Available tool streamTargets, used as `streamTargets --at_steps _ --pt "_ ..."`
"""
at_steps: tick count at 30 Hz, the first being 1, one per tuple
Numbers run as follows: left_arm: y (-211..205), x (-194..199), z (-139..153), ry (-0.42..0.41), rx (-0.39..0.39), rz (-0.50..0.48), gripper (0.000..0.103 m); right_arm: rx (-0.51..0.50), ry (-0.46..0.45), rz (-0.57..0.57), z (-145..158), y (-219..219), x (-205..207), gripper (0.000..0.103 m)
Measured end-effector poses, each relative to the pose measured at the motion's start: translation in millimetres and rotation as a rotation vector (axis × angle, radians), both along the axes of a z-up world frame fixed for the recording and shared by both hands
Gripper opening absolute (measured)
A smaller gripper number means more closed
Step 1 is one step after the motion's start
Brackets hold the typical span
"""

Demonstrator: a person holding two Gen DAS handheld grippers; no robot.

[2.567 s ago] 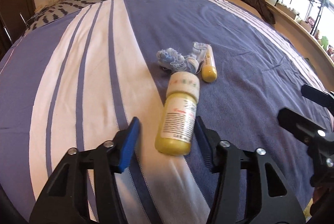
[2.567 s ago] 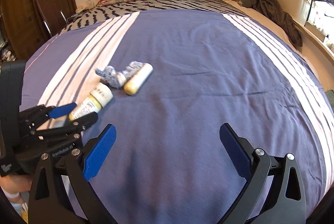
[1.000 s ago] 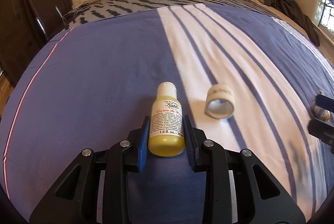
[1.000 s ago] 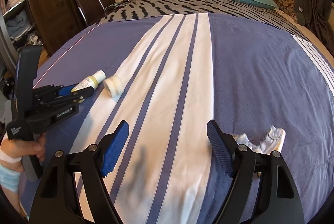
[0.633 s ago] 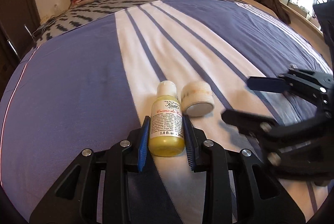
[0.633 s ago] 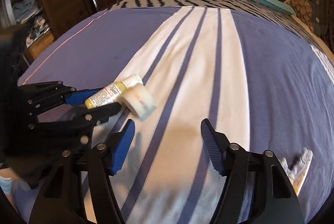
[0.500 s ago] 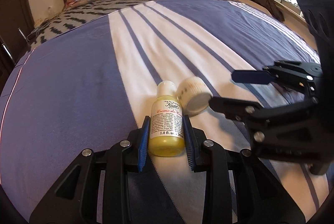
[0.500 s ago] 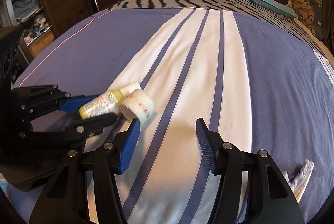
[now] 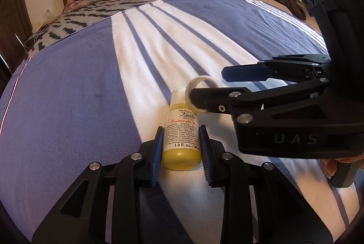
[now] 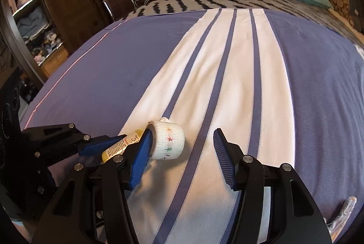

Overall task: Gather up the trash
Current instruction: 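Carry the bottle and tape roll down over the bin with both tools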

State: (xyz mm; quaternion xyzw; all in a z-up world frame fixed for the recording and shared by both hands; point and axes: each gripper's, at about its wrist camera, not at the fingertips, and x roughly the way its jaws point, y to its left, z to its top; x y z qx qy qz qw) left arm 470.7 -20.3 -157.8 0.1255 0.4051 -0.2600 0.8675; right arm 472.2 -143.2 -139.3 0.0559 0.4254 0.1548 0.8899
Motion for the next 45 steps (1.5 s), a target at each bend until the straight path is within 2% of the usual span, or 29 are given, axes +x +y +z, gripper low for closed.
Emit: streamTargets --at_steps 2,3,6,9,14,17,23,27,30,33,36,39,43,45 --pt "0 1 0 0.005 -0.003 0.005 0.029 0.055 0.025 0.017 -3 -1 2 0.032" --pt "-1 0 0 0.0 0.004 0.007 0.029 0.075 0.036 0.025 -4 -1 1 0.027" --pt "-1 -4 1 0.0 0.007 0.013 0.029 0.044 0.036 0.016 -2 3 -4 0.021" --pt "1 -10 6 0.016 -0.005 0.015 0.029 0.046 0.026 0.012 4 2 -13 0.021" --pt "7 -45 29 -0.018 0.041 0.053 0.029 -0.053 -0.057 -0.029 45 -8 -51 0.021" --pt "11 -78 58 -0.057 0.048 0.071 0.029 -0.105 -0.128 -0.04 81 -18 -88 0.021" --pt "10 -164 122 -0.158 0.081 0.112 0.029 -0.188 -0.256 -0.064 148 -42 -194 0.021" --pt "11 -227 162 -0.215 0.107 0.132 0.029 -0.221 -0.309 -0.07 171 -52 -259 0.021" --pt "17 -280 188 -0.254 0.069 0.133 0.029 -0.221 -0.346 -0.082 186 -62 -311 0.021" --pt "19 -331 200 -0.303 0.031 0.138 0.029 -0.214 -0.401 -0.088 194 -70 -374 0.021" --pt "20 -377 202 -0.328 -0.036 0.142 0.029 -0.197 -0.448 -0.102 193 -72 -418 0.021" --pt "14 -424 190 -0.35 -0.101 0.151 0.029 -0.175 -0.493 -0.131 178 -71 -469 0.021" --pt "3 -471 148 -0.311 -0.19 0.172 0.029 -0.181 -0.492 -0.191 142 -62 -513 0.021" --pt "-7 -486 115 -0.272 -0.19 0.193 0.029 -0.166 -0.452 -0.217 118 -60 -524 0.021"
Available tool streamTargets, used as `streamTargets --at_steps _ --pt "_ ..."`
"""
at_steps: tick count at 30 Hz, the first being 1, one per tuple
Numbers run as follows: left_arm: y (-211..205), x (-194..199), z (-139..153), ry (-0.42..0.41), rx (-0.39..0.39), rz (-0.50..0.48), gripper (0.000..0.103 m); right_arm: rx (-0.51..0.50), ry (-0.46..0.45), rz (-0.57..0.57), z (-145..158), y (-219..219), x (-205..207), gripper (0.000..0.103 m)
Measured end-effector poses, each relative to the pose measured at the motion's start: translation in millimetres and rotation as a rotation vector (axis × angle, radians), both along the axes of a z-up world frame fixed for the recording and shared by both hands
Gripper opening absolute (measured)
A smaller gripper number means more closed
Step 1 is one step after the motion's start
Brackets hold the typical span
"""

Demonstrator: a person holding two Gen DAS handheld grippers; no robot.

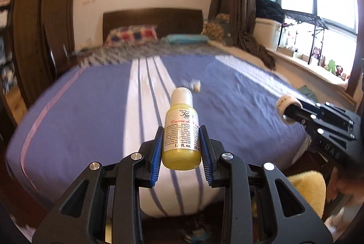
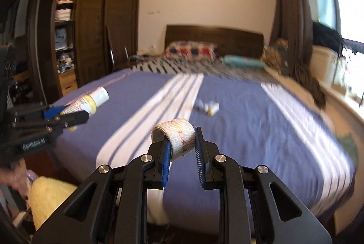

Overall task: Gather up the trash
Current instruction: 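Carry the bottle and tape roll down over the bin with both tools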

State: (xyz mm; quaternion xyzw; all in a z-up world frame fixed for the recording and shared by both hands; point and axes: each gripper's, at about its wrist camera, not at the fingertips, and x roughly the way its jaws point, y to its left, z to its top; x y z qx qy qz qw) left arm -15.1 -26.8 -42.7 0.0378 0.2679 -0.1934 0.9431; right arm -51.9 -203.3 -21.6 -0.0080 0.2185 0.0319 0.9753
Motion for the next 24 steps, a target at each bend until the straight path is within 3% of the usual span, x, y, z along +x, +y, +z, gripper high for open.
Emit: streamTargets --at_steps 4,9,11,17,19,24 --pt "-17 -18 -62 0.084 0.041 -0.002 0.029 -0.006 0.134 -0.028 -64 5 -11 0.021" --pt "-9 -18 -151 0.313 0.065 0.011 0.029 -0.005 0.367 -0.021 -149 -4 -5 0.021" --pt "-2 -14 -181 0.394 0.079 0.025 0.029 -0.003 0.421 -0.018 -169 -2 -6 0.021" --pt "2 7 -232 0.552 0.089 -0.011 0.029 0.064 0.594 0.041 -223 7 7 0.021" --pt "-3 15 -250 0.642 0.081 -0.051 0.029 0.084 0.644 0.06 -236 11 13 0.021" --pt "-13 15 -276 0.722 0.123 -0.089 0.029 0.081 0.766 0.055 -269 17 31 0.021"
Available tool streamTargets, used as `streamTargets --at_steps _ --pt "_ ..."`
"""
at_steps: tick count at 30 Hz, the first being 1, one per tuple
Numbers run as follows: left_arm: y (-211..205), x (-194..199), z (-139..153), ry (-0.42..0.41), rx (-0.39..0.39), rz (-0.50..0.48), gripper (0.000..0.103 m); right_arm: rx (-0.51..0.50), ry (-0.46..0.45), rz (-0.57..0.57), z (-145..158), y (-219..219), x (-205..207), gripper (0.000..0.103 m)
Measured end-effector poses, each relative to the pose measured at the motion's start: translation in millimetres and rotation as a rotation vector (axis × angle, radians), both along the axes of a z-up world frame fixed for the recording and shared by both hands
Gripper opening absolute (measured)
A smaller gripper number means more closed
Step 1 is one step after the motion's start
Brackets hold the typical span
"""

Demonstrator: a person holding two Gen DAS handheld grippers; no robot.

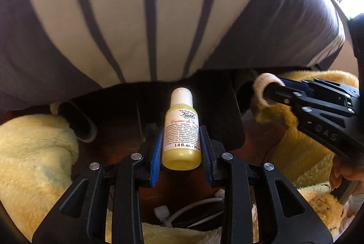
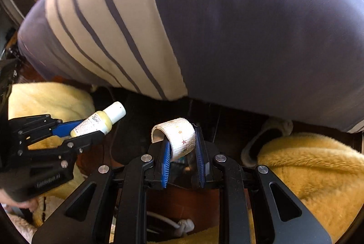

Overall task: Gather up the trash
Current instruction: 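Carry the bottle and tape roll down over the bin with both tools, then open both tools over the bin to drop the bottle and tape roll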

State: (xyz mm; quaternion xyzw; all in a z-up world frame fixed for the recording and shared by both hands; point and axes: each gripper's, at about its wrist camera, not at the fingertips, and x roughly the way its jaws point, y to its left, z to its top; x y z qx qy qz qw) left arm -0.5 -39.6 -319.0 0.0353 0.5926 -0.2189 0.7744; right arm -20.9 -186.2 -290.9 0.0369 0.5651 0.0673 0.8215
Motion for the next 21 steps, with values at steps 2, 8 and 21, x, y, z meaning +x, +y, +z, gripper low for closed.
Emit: streamTargets --at_steps 2,8,21 --pt "-4 4 -7 0.031 -0.003 -0.016 0.029 -0.005 0.038 0.001 -11 2 7 0.022" --pt "-13 7 -23 0.07 -0.008 -0.035 0.029 0.035 0.1 -0.033 -29 -8 20 0.027" --pt "-14 3 7 -0.015 0.006 -0.034 0.063 0.1 0.061 -0.061 -5 -18 21 0.064"
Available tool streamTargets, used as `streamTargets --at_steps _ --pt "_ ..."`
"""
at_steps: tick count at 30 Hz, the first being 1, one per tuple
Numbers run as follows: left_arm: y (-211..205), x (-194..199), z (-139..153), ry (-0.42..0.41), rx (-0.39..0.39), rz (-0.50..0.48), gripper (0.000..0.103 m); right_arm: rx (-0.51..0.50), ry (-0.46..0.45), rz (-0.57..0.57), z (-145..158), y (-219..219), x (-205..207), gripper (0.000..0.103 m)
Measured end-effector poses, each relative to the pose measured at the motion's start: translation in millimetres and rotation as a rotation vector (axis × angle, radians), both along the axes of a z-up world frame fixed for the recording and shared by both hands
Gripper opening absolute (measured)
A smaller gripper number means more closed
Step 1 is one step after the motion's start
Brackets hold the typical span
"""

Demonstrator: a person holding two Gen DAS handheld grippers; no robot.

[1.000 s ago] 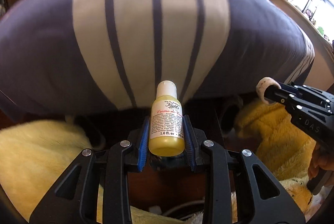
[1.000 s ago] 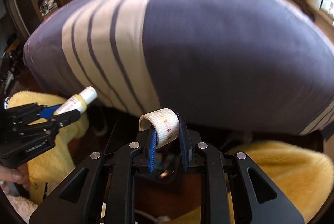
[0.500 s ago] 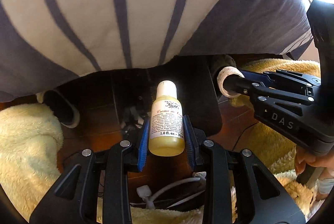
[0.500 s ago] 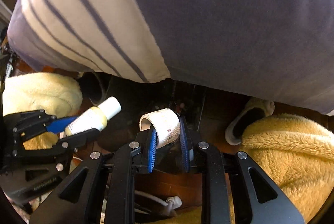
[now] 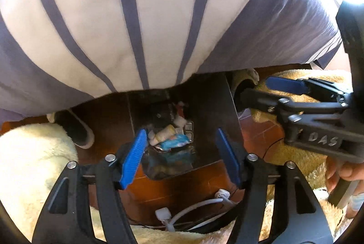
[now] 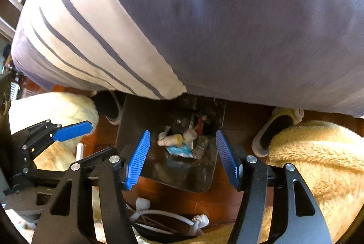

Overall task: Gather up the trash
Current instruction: 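Open both tools over the bin to drop the bottle and tape roll, then raise both open tools back over the remaining items on the bed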

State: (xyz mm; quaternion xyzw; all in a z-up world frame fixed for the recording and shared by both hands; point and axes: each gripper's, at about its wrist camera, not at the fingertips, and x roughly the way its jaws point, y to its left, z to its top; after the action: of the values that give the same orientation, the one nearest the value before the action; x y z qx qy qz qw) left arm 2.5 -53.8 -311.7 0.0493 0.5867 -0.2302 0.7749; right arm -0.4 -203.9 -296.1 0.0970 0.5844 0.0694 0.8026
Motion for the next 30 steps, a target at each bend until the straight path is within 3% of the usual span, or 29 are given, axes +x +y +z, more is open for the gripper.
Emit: streamTargets --at_steps 2,7,13,20,26,30 --pt "1 -1 16 -0.039 0.002 -0.004 0.067 -0.009 -0.048 -0.005 18 -3 -3 0.078" --pt "5 -2 76 -0.178 -0.014 -0.019 0.087 -0.014 -0.225 -0.028 84 -16 -11 0.096" --pt "17 6 147 -0.354 -0.042 -0.01 0.094 -0.045 -0.412 -0.06 156 -37 -14 0.099" --pt "28 56 197 -0.499 -0.024 0.055 0.095 -0.133 -0.55 -0.1 215 -70 25 0.099" --pt "12 117 222 -0.538 -0.016 0.077 0.095 -0.175 -0.577 -0.114 236 -86 79 0.099" --pt "-4 164 227 -0.552 -0.004 0.083 0.095 -0.197 -0.561 -0.123 234 -92 122 0.099"
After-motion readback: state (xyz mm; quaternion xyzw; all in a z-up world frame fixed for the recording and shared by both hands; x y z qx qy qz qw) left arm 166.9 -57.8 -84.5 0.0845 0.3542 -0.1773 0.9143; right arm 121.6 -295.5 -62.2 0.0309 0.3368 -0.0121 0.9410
